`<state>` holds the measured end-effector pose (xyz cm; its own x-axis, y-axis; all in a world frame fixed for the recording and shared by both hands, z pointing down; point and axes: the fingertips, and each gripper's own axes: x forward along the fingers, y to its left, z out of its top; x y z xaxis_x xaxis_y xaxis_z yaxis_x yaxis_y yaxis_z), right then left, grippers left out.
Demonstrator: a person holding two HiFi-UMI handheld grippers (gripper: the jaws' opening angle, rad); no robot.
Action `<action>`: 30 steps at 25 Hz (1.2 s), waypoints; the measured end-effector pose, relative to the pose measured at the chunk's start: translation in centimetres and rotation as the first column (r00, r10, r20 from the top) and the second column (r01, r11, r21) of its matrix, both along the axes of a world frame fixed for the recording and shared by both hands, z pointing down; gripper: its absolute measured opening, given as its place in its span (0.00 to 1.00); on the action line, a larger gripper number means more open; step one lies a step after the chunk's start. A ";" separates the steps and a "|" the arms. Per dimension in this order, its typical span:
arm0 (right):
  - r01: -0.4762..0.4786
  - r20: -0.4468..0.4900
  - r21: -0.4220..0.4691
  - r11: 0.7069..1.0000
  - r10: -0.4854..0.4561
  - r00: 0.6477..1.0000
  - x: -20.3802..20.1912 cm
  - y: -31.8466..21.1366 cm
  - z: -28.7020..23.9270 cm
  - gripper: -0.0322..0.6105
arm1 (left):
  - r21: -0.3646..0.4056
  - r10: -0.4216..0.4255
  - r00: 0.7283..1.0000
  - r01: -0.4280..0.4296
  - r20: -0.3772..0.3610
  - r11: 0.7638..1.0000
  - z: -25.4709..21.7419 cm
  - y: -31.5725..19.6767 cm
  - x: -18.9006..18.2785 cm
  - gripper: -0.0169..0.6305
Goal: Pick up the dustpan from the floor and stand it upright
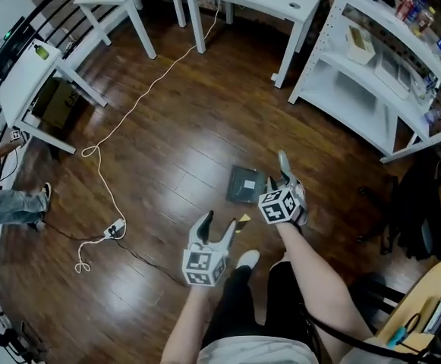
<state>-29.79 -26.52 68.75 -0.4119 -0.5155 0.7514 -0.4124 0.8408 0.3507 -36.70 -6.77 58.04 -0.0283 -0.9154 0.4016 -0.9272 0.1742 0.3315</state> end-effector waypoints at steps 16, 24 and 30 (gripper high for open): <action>-0.183 0.476 -0.047 0.982 0.183 0.860 14.4 20.5 -20.1 0.43 | 0.146 0.073 0.980 -0.101 0.185 0.984 -12.0 5.9 5.6 0.49; -0.370 0.744 0.029 0.929 0.227 0.628 25.3 31.6 -31.8 0.50 | 0.295 0.136 0.958 -0.210 0.252 0.932 -21.6 15.9 16.0 0.48; -0.369 0.687 0.021 0.929 0.255 0.681 29.5 40.9 -31.1 0.50 | 0.250 0.222 0.922 -0.307 0.317 0.918 -24.1 24.3 21.6 0.47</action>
<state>-0.27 14.34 37.67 -0.5659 -0.7849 0.2525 -0.8128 0.5825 -0.0110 -15.13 17.52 33.92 0.1605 -0.9785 0.1298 -0.9865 -0.1548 0.0532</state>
